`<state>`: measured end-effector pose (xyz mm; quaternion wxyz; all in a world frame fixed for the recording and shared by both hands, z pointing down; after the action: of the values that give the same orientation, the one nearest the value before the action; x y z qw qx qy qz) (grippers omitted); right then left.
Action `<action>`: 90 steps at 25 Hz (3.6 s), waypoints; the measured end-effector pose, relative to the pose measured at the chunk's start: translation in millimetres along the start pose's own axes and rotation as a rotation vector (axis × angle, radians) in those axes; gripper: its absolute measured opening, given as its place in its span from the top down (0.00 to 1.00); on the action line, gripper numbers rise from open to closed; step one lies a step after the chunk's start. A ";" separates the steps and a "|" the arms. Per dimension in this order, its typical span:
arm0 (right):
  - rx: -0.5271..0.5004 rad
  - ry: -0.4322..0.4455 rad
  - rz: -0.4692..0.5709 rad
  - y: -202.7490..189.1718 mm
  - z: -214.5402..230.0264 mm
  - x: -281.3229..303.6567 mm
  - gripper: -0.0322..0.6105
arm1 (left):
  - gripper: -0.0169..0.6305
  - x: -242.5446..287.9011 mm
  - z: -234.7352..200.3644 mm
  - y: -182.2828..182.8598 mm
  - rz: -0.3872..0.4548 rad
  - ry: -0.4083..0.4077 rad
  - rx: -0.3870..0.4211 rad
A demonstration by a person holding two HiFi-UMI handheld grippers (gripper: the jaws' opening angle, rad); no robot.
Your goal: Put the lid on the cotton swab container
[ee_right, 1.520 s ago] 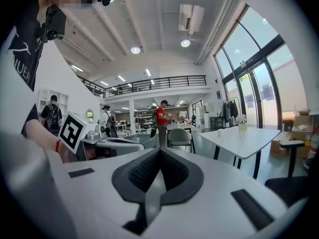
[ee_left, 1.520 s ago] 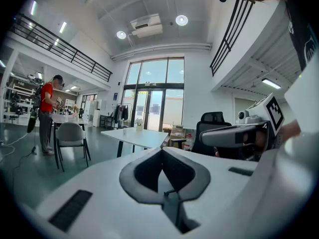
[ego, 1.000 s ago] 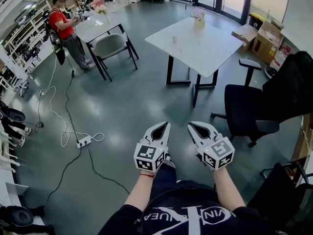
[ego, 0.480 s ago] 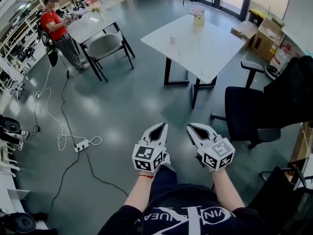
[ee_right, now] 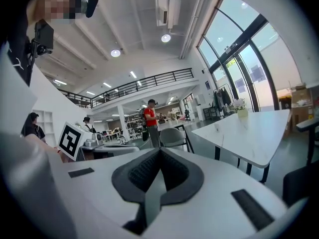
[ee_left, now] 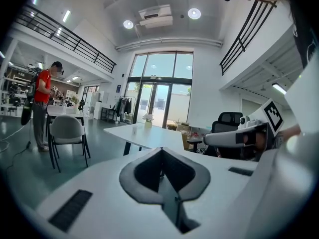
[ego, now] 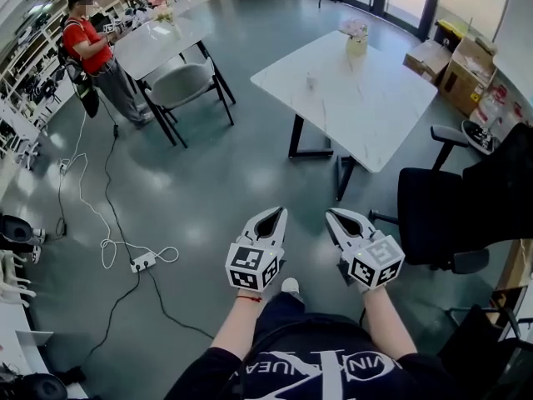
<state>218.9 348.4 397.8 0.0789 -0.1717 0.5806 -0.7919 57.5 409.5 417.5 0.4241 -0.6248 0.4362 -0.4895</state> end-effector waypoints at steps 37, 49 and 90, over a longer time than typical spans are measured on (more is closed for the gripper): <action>0.058 0.021 -0.046 50.8 138.0 196.7 0.95 | 0.96 173.5 -162.5 48.0 -0.020 0.021 -0.054; 0.078 0.007 -0.026 84.9 223.8 234.0 0.95 | 0.97 260.8 -176.2 81.5 -0.020 0.016 -0.022; 0.263 -0.293 -0.108 94.7 402.4 367.6 0.95 | 0.96 545.8 -261.9 131.5 -0.165 -0.377 0.031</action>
<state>16.8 -159.6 481.8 0.1418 -0.3040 0.4443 -0.8307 -140.1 -175.6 465.9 0.4661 -0.7324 0.2889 -0.4036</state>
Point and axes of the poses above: the fingertips, and each gripper's own axes: x forward along the fingers, z to its right, y out of its top, the point moved 6 cm from there along -x, backward along the fingers, and after that the axes turned 3 degrees about y, right-handed, at the moved point
